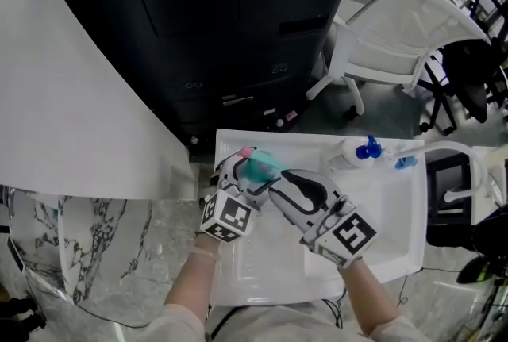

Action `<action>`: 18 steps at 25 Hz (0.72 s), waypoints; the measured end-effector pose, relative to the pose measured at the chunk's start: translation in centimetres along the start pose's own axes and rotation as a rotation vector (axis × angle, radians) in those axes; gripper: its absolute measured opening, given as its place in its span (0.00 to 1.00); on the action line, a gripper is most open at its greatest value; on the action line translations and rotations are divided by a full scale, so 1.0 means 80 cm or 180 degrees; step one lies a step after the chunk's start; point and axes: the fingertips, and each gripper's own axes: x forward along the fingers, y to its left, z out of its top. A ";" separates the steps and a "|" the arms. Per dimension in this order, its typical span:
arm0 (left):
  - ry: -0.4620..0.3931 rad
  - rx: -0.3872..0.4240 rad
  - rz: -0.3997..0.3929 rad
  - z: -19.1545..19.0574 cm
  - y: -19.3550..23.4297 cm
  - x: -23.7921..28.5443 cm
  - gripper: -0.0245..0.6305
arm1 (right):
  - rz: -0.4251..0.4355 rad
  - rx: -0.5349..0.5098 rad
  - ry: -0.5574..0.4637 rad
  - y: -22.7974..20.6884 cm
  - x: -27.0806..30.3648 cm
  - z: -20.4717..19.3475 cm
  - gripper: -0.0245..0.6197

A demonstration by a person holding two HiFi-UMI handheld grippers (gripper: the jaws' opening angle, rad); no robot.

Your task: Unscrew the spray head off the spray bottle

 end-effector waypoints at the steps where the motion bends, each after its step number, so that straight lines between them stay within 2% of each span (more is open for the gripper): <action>1: 0.0003 0.0005 0.0000 0.000 0.000 0.000 0.58 | -0.0023 0.0081 -0.0028 -0.003 0.003 0.001 0.29; 3: 0.0009 0.0029 -0.0005 0.001 -0.001 0.000 0.58 | -0.0025 0.0244 -0.0103 -0.006 0.008 0.006 0.36; 6: 0.0016 0.0068 -0.0005 0.000 -0.003 0.000 0.58 | 0.0210 0.0464 -0.0235 0.002 0.016 0.017 0.52; 8: 0.0021 0.0067 -0.0002 0.000 -0.003 -0.001 0.58 | 0.0355 0.0393 -0.0228 0.011 0.023 0.020 0.61; 9: 0.0026 0.0063 -0.0003 0.000 -0.003 -0.001 0.58 | 0.0385 0.0272 -0.0189 0.016 0.028 0.019 0.63; 13: 0.0039 0.0049 0.0005 0.000 -0.004 0.000 0.58 | 0.0262 -0.0248 -0.0046 0.021 0.040 0.008 0.65; 16: 0.0022 0.0014 0.0020 0.000 -0.002 0.000 0.58 | 0.0065 -0.0519 0.0084 0.012 0.037 -0.003 0.53; 18: 0.0013 -0.0019 0.0024 0.000 -0.001 0.000 0.58 | -0.0044 -0.0485 0.0083 0.002 0.027 -0.008 0.47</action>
